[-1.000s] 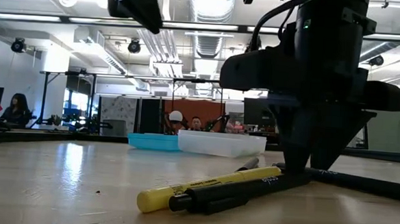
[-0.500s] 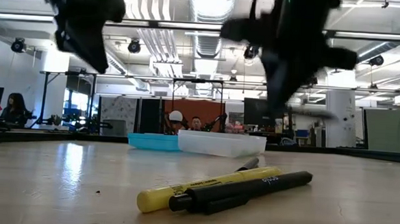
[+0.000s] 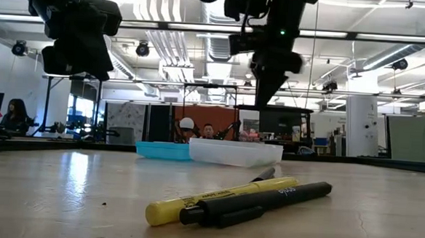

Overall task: Pick & place school supplies into a supply box
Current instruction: Put the black pen into the blue supply box

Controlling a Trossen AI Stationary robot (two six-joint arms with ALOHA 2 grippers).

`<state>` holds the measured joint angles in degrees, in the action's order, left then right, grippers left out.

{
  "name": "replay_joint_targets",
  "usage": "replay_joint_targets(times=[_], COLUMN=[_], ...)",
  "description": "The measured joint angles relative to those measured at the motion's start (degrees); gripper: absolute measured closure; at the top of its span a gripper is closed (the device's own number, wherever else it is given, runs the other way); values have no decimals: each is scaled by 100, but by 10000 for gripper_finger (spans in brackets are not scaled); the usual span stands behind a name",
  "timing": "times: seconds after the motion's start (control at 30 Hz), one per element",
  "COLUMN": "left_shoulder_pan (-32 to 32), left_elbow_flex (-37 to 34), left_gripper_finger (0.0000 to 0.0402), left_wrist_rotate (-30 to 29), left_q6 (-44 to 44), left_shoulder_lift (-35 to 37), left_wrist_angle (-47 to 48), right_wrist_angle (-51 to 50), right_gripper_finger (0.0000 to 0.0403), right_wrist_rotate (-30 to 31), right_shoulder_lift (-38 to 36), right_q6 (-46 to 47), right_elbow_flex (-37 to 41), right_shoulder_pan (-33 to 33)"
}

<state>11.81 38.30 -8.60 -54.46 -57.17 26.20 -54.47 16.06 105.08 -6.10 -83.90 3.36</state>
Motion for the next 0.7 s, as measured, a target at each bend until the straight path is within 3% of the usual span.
replay_joint_targets(times=[0.13, 0.33, 0.7], left_shoulder_pan=[-2, -2, -2], left_elbow_flex=[-11, -11, -10], left_gripper_finger=[321, 321, 321], left_wrist_rotate=[-53, -382, -590], left_q6=[-76, -111, -273], left_shoulder_lift=[-6, -11, -11], left_wrist_angle=[-96, -422, -622], right_wrist_angle=[166, 290, 714], right_gripper_finger=[360, 367, 381], right_wrist_rotate=[215, 172, 182], right_shoulder_lift=[213, 807, 1307], right_q6=[-1674, -2971, -3767], right_elbow_flex=[-6, -17, -553], right_shoulder_pan=[109, 162, 169])
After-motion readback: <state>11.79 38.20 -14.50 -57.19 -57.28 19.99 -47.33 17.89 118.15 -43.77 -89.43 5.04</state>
